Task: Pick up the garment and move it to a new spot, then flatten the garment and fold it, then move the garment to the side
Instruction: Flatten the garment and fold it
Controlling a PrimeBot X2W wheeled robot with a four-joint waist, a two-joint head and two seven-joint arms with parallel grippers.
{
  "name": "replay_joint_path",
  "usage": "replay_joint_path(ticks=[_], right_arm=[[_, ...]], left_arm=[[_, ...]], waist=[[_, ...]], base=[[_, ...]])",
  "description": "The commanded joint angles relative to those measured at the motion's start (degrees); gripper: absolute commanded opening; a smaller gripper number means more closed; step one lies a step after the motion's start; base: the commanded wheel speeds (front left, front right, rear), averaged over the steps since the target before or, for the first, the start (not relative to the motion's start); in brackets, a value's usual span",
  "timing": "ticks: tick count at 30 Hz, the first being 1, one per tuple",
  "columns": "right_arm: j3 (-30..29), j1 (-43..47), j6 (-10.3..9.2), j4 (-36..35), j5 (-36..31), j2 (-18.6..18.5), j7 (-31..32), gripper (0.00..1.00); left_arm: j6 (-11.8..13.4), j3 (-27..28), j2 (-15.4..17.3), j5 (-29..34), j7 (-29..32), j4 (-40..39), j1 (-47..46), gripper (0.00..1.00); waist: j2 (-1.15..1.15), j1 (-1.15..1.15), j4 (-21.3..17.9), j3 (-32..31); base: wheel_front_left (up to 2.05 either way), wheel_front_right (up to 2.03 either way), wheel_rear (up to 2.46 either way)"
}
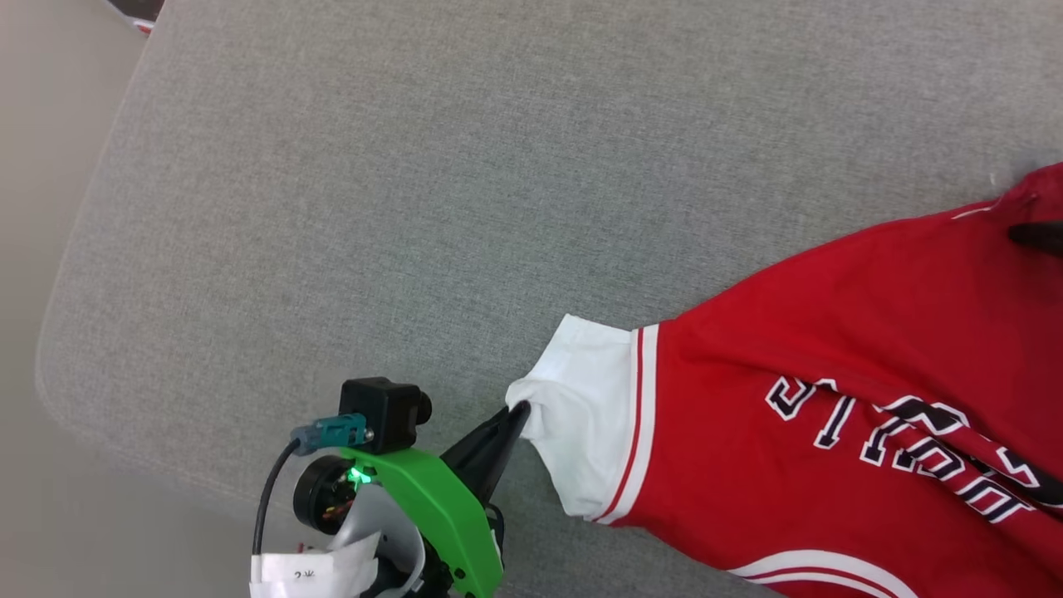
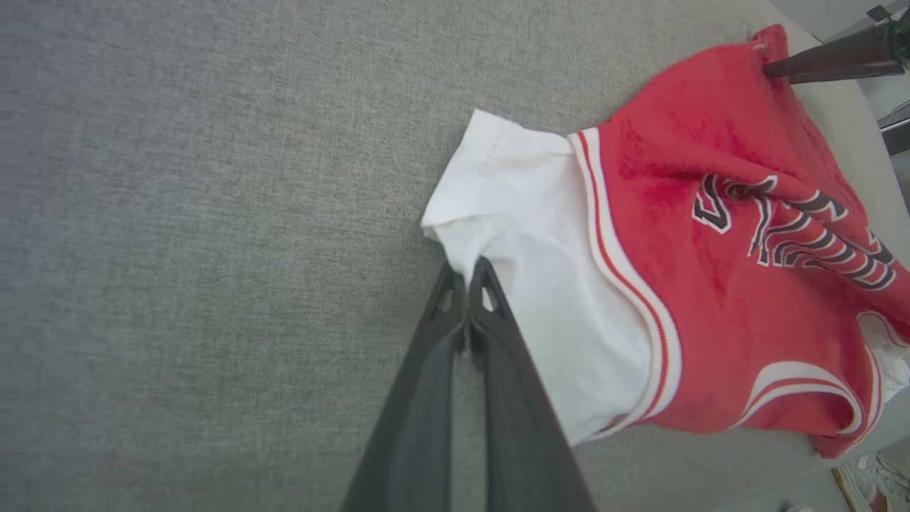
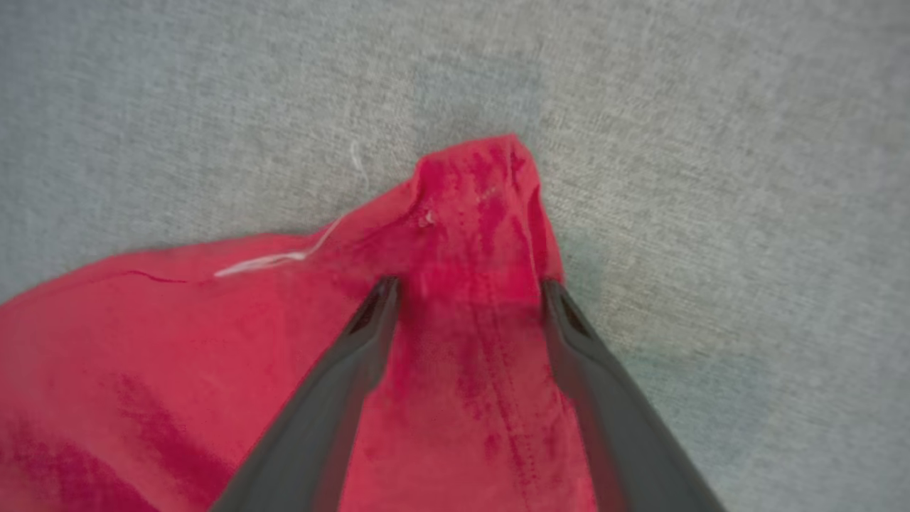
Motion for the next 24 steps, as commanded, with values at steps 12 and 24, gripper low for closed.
replay_joint_path(ticks=[12, 24], right_arm=[[4.3, 2.89, -0.05, 3.58, 0.41, -1.39, 0.77, 0.0], [3.34, 3.53, -0.05, 4.68, 2.87, 0.76, -7.95, 0.0]], left_arm=[[-0.64, -0.52, -1.26, 0.39, -1.17, 1.49, -2.12, 0.0], [0.36, 1.06, 0.05, -0.07, -1.42, 2.4, -1.61, 0.0]], waist=[[0.0, -0.01, 3.05, 1.81], [0.0, -0.01, 0.52, -3.32]], base=[[0.0, 0.0, 0.0], [0.0, 0.0, 0.0]])
